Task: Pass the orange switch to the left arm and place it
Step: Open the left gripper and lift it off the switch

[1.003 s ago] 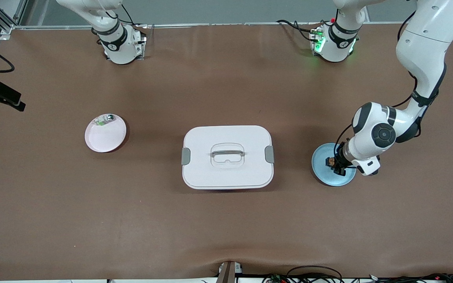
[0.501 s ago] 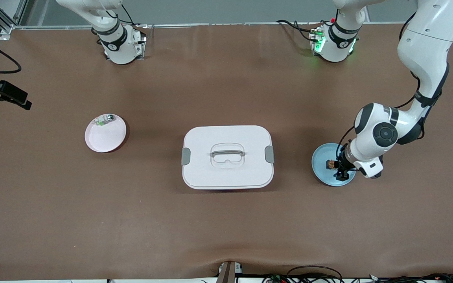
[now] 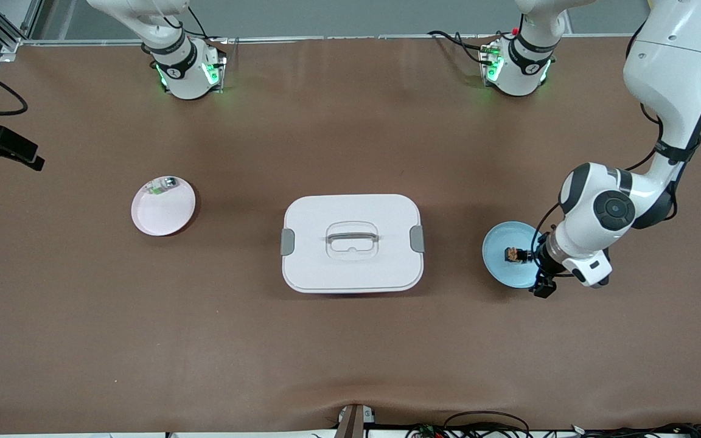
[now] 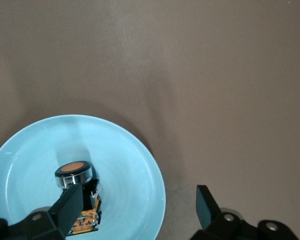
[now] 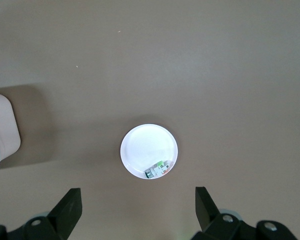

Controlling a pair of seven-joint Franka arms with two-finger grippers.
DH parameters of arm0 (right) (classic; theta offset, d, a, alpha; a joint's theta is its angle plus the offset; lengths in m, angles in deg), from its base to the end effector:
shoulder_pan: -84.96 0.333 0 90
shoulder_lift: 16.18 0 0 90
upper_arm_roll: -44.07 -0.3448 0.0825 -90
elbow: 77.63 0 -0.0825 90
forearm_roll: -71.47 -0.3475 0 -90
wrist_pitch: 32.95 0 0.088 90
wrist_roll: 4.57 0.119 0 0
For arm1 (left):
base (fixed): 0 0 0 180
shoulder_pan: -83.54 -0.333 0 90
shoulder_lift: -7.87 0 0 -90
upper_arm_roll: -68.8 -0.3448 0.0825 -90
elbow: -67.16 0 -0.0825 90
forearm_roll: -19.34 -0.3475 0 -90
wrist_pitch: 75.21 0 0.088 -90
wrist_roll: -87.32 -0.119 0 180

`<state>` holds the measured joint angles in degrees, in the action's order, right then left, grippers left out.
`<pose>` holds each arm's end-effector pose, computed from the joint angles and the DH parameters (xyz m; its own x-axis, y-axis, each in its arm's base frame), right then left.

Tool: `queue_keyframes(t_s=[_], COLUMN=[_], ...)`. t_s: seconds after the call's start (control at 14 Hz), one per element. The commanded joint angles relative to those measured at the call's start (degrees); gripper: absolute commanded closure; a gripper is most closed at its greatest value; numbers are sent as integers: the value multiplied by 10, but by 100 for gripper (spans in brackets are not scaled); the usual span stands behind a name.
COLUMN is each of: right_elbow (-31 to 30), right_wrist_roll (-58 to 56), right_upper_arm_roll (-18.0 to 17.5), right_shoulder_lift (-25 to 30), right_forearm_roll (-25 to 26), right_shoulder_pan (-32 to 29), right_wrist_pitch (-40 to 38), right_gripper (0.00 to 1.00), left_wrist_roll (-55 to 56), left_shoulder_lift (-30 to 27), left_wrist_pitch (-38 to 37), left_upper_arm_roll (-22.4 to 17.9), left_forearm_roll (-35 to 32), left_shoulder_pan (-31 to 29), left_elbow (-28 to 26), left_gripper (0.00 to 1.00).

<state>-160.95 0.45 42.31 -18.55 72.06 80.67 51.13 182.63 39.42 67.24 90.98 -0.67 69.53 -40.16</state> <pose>0.5210 -0.0248 0.6611 0.9908 -0.1324 -0.0272 -0.1321 -0.9912 0.0114 0.6355 -0.0659 0.2853 0.2479 0.9682 0.0325 0.9609 -0.2501 0.1192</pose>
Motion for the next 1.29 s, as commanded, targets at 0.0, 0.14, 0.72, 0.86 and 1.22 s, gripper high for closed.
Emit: queue_keyframes(t_s=[0.0,0.14,0.72,0.86,1.22], right_elbow=[-20,-20,-20,-18,-18], right_wrist_roll=[-3,-3,-2,-3,-3], right_upper_arm_roll=[-6,-6,-5,-6,-6], right_shoulder_lift=[14,14,13,13,13], right_forearm_roll=[-5,-5,-5,-5,-5], right_shoulder_pan=[-10,-10,-12,-12,-12], right_wrist_pitch=[6,7,10,11,10], right_gripper=[0,0,0,0,0], left_wrist_roll=[19,21,-300,-389,-740], left_shoulder_lift=[-10,-9,-50,-75,-139], left_wrist_pitch=[-37,-43,-87,-87,-92], left_upper_arm_roll=[1,1,-19,-20,-28], left_forearm_roll=[-14,-14,92,114,193], left_shoulder_pan=[2,-1,-4,-3,-2], left_elbow=[21,40,70,66,27], left_gripper=[0,0,0,0,0])
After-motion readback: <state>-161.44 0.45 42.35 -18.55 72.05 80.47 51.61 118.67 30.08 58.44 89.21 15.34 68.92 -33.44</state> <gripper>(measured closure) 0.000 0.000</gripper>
